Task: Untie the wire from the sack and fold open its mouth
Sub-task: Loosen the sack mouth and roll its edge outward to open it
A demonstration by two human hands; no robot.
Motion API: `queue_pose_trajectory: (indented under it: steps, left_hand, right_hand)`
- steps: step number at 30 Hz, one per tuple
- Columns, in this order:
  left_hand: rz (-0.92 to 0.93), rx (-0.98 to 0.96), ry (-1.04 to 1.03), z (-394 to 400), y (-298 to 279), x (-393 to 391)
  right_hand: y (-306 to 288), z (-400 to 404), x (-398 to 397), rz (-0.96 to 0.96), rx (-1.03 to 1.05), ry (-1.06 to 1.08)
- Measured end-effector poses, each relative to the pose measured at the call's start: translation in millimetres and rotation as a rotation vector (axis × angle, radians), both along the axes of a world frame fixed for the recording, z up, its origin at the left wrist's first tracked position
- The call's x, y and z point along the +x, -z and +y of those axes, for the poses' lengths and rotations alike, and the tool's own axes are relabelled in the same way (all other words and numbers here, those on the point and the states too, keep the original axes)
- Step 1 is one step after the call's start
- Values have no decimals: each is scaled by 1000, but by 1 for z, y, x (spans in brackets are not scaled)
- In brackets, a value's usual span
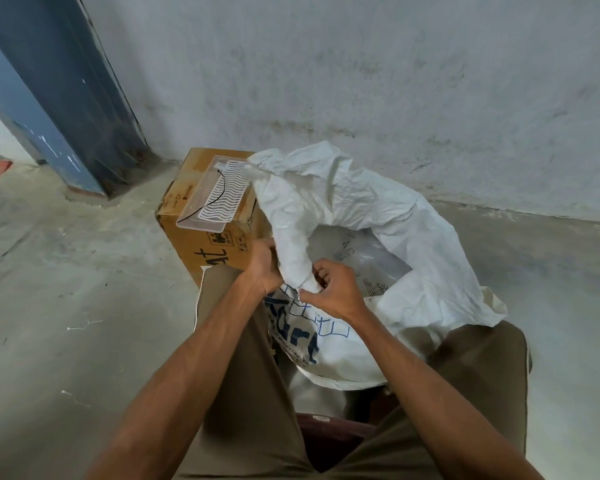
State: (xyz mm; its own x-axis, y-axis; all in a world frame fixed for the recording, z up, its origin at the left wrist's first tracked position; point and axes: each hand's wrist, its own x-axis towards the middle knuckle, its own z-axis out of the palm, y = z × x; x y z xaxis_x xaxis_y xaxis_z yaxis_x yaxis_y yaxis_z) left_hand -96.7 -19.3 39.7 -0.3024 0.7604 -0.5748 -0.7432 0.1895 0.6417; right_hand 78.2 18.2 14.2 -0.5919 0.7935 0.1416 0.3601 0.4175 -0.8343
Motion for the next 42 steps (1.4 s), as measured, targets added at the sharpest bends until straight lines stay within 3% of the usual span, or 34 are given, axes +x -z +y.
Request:
queue_pose_trajectory:
  steps: [5, 7, 10, 12, 16, 18, 21, 25, 28, 31, 33, 34, 39, 42]
  left_hand:
    - [385, -81, -45, -9, -8, 21]
    - [620, -109, -64, -16, -8, 30]
    - [806, -149, 22, -15, 3, 30]
    - [682, -200, -21, -5, 6, 24]
    - [192, -205, -189, 8, 13, 14]
    - [108, -190, -248, 11, 17, 9]
    - [63, -204, -261, 20, 34, 0]
    - [147, -69, -42, 17, 20, 1]
    - [432, -113, 189, 14, 23, -11]
    - [772, -168, 286, 17, 24, -20]
    - [866, -194, 265, 20, 16, -18]
    - [840, -220, 223, 21, 10, -16]
    - [249, -126, -30, 13, -13, -4]
    - [181, -95, -83, 11, -19, -6]
  right_hand:
    - [7, -2, -14, -118, 125, 118]
    - [10, -5, -17, -189, 157, 138]
    - [13, -12, -20, -299, 276, 117]
    - [12, -14, -19, -279, 279, 101]
    - [4, -8, -11, -64, 91, -5]
    - [-4, -4, -6, -4, -61, -74]
    - [-9, -3, -7, -10, -147, -96]
    - [-2, -7, -9, -81, -49, -40]
    - [1, -9, -7, -43, 11, 32]
    - [6, -12, -10, -20, 37, 40]
    - [10, -14, -12, 3, 34, 40]
    - [12, -15, -13, 22, 32, 32]
    - [8, -11, -5, 61, -111, -66]
    - [-8, -2, -1, 65, -263, -94]
